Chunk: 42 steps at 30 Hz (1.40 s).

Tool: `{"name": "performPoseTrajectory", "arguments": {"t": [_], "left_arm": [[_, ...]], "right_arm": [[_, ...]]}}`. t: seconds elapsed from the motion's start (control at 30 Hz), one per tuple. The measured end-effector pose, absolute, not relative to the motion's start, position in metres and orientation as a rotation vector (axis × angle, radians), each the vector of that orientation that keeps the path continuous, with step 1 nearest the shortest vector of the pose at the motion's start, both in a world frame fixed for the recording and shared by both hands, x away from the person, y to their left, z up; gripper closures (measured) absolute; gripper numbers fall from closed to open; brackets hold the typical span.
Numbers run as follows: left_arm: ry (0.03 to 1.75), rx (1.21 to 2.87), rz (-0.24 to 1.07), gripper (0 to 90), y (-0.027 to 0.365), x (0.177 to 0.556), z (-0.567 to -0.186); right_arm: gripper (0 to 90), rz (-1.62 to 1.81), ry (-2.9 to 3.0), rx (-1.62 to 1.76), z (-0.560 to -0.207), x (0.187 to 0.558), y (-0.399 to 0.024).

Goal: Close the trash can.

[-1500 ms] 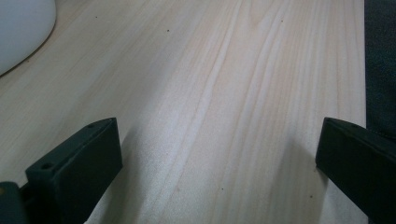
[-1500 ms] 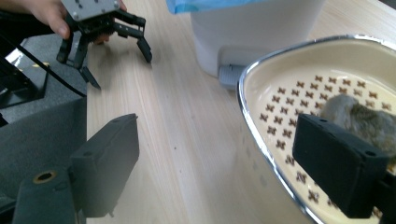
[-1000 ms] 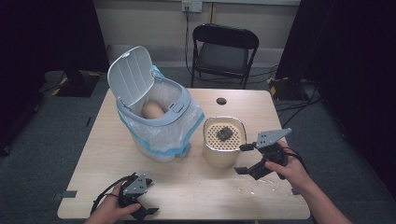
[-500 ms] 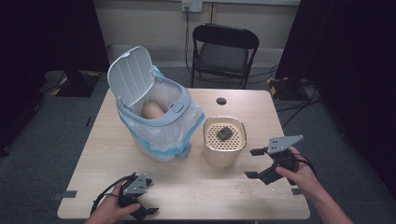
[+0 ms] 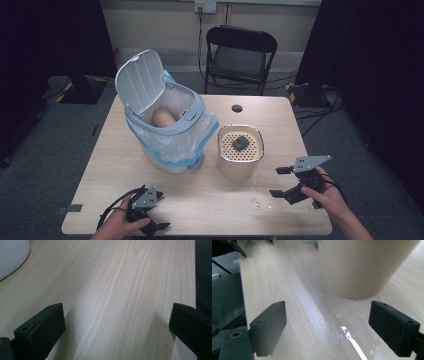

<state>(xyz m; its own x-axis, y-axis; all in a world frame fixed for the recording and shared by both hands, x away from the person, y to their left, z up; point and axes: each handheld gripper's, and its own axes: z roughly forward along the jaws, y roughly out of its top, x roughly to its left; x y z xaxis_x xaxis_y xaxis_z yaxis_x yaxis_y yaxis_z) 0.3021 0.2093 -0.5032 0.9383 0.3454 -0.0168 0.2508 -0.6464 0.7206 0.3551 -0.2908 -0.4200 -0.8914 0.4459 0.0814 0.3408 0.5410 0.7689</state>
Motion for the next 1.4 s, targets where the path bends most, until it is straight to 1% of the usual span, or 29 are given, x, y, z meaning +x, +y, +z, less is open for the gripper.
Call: {"name": "performPoseTrajectory", "arguments": {"t": [0.37,0.97,1.13,1.27,1.33,1.4], "left_arm": [[0.419,2.305,0.157,0.0,0.209,0.302,-0.503],[0.419,2.307,0.155,0.0,0.209,0.302,-0.503],[0.422,2.309,0.156,0.2,0.210,0.302,-0.503],[0.434,2.288,0.160,4.4,0.213,0.303,-0.502],[0.439,2.278,0.165,8.9,0.216,0.303,-0.502],[0.455,2.267,0.153,13.2,0.219,0.303,-0.500]], "right_arm": [[14.6,1.193,2.666,0.731,-0.458,0.359,-0.296],[14.5,1.049,2.622,0.684,-0.492,0.363,-0.284],[13.8,1.098,2.609,0.712,-0.497,0.364,-0.285],[12.2,1.125,2.600,0.727,-0.500,0.364,-0.287],[10.4,1.114,2.594,0.734,-0.500,0.364,-0.286],[10.4,1.113,2.594,0.735,-0.500,0.364,-0.286]]}}
